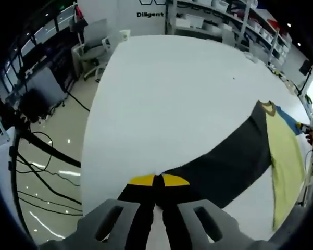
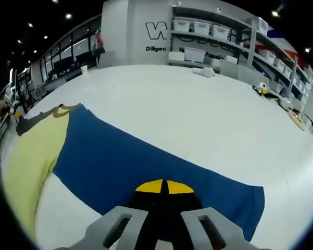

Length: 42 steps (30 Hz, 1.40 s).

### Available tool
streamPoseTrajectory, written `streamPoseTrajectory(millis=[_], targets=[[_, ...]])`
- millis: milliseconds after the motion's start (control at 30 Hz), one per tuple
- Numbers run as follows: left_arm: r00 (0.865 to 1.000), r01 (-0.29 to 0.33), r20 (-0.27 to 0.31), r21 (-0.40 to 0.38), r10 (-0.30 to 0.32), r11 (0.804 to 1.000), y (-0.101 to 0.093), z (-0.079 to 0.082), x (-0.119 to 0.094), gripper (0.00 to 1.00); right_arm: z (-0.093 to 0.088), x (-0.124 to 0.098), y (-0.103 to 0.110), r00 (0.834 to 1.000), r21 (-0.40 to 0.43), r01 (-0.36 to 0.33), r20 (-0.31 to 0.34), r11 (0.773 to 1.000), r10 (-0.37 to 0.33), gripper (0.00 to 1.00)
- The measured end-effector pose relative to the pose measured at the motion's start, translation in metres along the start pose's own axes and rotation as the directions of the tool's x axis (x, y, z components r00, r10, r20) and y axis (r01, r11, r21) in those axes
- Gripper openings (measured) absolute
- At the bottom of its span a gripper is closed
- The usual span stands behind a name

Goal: Fold the garment on the visible template until the final outline fits inside the template.

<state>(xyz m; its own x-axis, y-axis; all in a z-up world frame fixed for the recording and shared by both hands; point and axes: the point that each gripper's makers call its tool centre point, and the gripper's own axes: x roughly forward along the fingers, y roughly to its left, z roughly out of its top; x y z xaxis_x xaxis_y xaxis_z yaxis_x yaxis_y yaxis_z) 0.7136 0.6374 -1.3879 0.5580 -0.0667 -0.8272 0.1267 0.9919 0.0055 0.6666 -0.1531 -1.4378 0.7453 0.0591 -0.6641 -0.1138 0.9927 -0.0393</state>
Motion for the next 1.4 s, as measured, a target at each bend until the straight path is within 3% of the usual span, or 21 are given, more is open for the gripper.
streamPoseTrajectory(millis=[100,200,333,500,533,600,667,700,800,900,1100,1300,1400], targets=[[1.000,-0.022,-0.004,-0.016,0.021,1.000,0.009,-0.010,-0.001,0.14,0.000,0.000,0.000,1.000,-0.001,0.002,-0.001,1.000,-0.002,0.00],[0.999,0.026,-0.039,-0.030,-0.027,0.999,0.000,-0.028,-0.001,0.14,0.001,0.001,0.000,1.000,-0.001,0.003,-0.001,1.000,-0.003,0.00],[0.995,0.033,-0.094,-0.007,-0.033,0.999,-0.007,-0.051,0.003,0.23,0.001,0.003,0.000,1.000,-0.002,0.007,-0.002,1.000,-0.007,0.00],[0.990,0.021,-0.135,-0.024,-0.024,0.999,-0.012,-0.070,0.011,0.22,0.001,0.003,-0.001,1.000,-0.009,0.009,-0.007,1.000,-0.009,0.00],[0.993,-0.009,-0.119,-0.007,0.008,1.000,-0.007,-0.069,0.010,0.23,0.001,0.003,-0.001,1.000,-0.012,0.009,-0.007,1.000,-0.009,0.00],[0.993,-0.020,-0.116,-0.063,0.013,0.998,-0.008,-0.068,0.010,0.19,0.001,0.002,-0.001,1.000,-0.012,0.011,-0.007,1.000,-0.011,0.00],[0.990,0.007,-0.144,-0.030,-0.011,1.000,-0.013,-0.073,0.008,0.08,0.001,0.002,0.000,1.000,-0.017,0.014,-0.006,1.000,-0.014,0.00],[0.992,-0.020,-0.123,-0.028,0.016,0.999,-0.010,-0.071,0.007,0.07,0.001,0.002,0.000,1.000,-0.018,0.016,-0.005,1.000,-0.016,0.00],[0.988,-0.040,-0.153,-0.139,0.019,0.990,-0.010,-0.084,0.000,0.07,0.001,0.002,0.000,1.000,-0.018,0.022,-0.004,1.000,-0.022,0.00],[0.987,-0.035,-0.161,-0.172,0.007,0.985,-0.011,-0.097,-0.009,0.07,0.001,0.002,-0.001,1.000,-0.023,0.023,-0.003,0.999,-0.023,0.00],[0.987,-0.054,-0.158,-0.249,0.014,0.967,-0.008,-0.104,-0.012,0.07,0.003,0.004,-0.002,0.999,-0.038,0.033,-0.018,0.999,-0.034,0.00],[0.984,-0.073,-0.175,-0.267,0.026,0.961,-0.009,-0.103,-0.013,0.07,0.003,0.005,-0.012,0.998,-0.025,0.058,-0.031,0.998,-0.059,0.00],[0.980,-0.103,-0.188,-0.222,0.061,0.970,-0.006,-0.104,-0.018,0.09,0.003,0.005,-0.014,0.996,0.009,0.068,-0.055,0.998,-0.067,0.00]])
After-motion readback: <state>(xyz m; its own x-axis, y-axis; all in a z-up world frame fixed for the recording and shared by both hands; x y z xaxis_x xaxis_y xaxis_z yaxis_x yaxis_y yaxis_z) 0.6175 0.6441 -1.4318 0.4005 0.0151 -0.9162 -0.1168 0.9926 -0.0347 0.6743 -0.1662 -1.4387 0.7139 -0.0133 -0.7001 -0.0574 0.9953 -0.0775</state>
